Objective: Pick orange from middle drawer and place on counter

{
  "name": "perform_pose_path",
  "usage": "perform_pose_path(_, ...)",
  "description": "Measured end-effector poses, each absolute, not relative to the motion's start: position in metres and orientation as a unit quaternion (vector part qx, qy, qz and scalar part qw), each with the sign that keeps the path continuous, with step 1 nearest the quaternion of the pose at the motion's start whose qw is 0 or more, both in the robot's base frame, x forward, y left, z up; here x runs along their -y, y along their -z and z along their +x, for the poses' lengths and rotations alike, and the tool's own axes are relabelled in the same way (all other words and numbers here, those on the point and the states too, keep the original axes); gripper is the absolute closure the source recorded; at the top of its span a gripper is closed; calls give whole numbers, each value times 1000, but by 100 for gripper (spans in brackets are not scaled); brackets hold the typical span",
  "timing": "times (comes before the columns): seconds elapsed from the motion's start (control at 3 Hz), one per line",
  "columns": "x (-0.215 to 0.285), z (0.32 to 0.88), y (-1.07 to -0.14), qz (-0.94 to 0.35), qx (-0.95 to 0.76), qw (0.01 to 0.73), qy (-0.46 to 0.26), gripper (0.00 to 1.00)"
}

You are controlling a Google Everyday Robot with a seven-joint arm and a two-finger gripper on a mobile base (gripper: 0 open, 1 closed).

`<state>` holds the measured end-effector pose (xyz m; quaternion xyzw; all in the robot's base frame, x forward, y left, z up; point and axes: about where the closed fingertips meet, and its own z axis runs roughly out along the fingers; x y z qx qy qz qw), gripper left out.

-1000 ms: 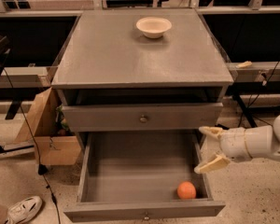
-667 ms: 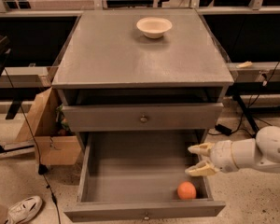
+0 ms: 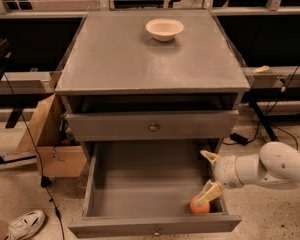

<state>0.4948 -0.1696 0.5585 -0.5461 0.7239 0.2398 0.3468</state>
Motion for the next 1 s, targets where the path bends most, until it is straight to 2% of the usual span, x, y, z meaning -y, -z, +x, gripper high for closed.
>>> perform_pose_path(0.67, 172, 498, -542, -545, -724, 348, -241, 0)
perform_pose_path(1.0, 184, 503, -513, -528, -741, 342, -234, 17)
